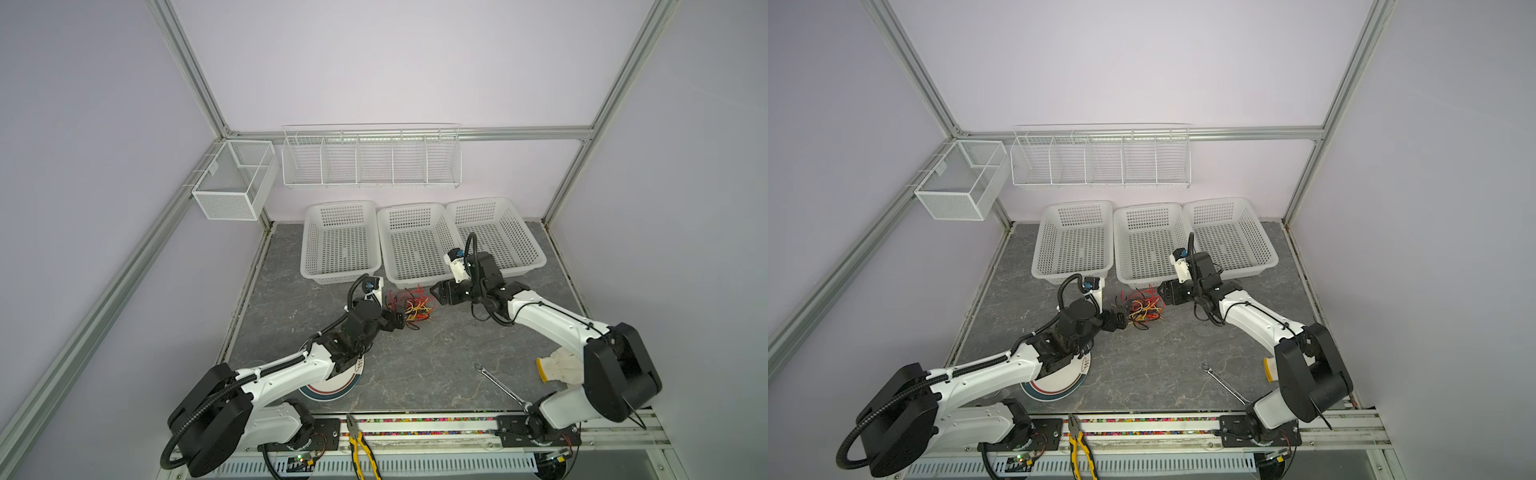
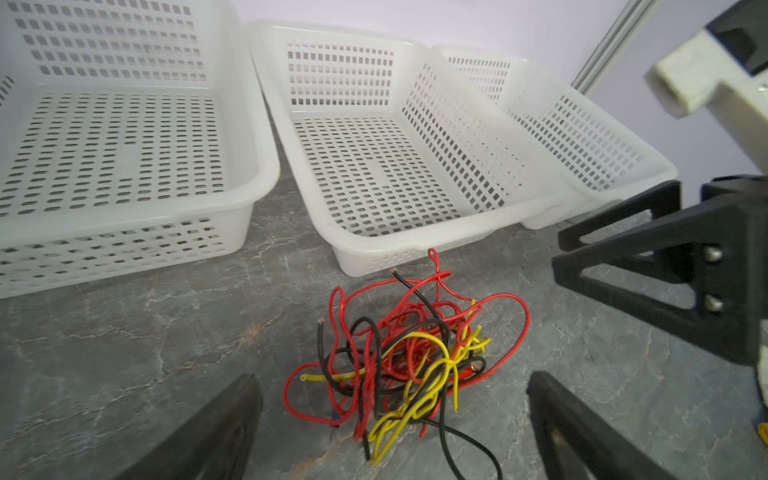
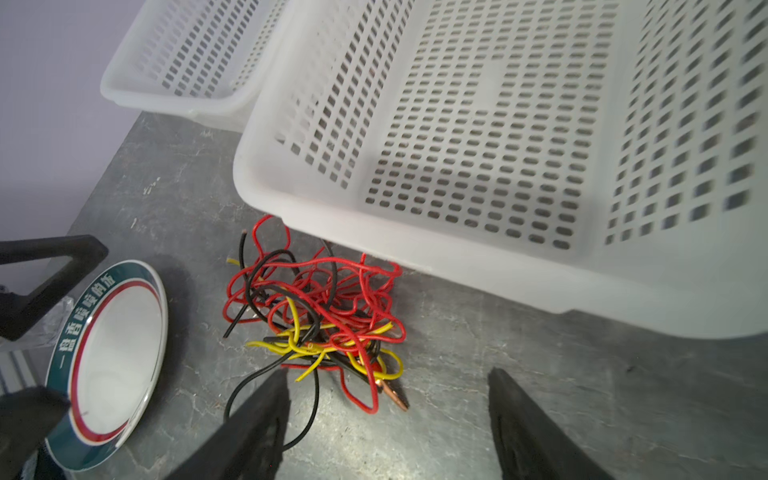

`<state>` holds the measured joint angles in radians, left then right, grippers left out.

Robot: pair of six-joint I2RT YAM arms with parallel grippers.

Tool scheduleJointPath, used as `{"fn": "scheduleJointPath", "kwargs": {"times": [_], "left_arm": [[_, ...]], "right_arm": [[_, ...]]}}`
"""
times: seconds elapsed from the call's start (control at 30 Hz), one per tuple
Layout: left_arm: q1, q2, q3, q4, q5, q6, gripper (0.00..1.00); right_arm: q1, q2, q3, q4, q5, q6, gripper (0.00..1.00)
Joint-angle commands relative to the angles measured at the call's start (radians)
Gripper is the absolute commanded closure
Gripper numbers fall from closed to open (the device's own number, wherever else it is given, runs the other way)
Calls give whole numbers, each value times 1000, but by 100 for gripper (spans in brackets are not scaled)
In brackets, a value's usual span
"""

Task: Untangle the cables
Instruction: 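Move both grippers forward toward the tangled wire pile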

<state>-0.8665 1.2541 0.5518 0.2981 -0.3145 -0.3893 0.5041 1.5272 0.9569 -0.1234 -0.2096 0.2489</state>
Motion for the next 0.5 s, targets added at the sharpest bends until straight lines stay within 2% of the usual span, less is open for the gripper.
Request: {"fn": "scheduleJointPath", "kwargs": {"times": [0.0, 0.3, 0.47], "left_arm": [[-11, 45, 36, 95, 1, -36, 0], [-11, 86, 34, 120, -3, -63, 0], [-11, 84, 28, 103, -28, -82, 0]], "right_arm": [[26, 42, -15, 35, -56, 23, 28], [48, 105, 5, 27, -48, 11, 37], [51, 126, 17, 24, -50, 7, 55]]}}
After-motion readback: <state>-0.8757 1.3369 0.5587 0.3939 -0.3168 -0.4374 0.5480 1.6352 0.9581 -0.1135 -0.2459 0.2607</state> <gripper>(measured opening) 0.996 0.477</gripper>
